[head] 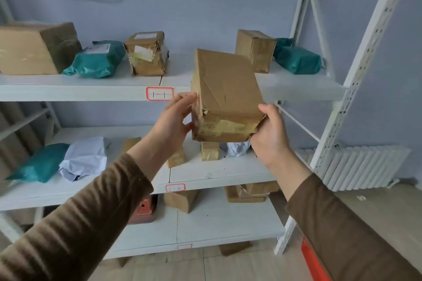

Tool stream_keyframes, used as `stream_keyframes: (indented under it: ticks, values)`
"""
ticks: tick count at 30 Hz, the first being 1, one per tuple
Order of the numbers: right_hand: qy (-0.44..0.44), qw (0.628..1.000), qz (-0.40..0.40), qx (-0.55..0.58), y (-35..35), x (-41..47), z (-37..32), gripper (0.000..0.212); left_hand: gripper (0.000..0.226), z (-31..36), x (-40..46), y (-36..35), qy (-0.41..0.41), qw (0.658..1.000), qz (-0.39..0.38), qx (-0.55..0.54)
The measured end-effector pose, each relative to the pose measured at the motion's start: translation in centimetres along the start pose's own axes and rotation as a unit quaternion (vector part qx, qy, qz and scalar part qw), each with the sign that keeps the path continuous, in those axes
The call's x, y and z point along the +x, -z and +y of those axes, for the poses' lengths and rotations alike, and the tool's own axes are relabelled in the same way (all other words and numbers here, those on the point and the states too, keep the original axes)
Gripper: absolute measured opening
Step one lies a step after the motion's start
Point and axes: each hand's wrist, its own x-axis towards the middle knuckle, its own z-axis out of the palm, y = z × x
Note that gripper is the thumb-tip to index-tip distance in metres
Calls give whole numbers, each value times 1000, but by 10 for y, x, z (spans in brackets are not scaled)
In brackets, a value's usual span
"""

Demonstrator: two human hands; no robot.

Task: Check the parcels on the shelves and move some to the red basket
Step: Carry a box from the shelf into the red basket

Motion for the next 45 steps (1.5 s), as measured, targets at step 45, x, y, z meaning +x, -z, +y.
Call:
stream_keyframes:
  ticks: [45]
  values:
    - [279,751,-89,-591,75,-82,36,76,50,-105,-75,-14,29,999,-16,-4]
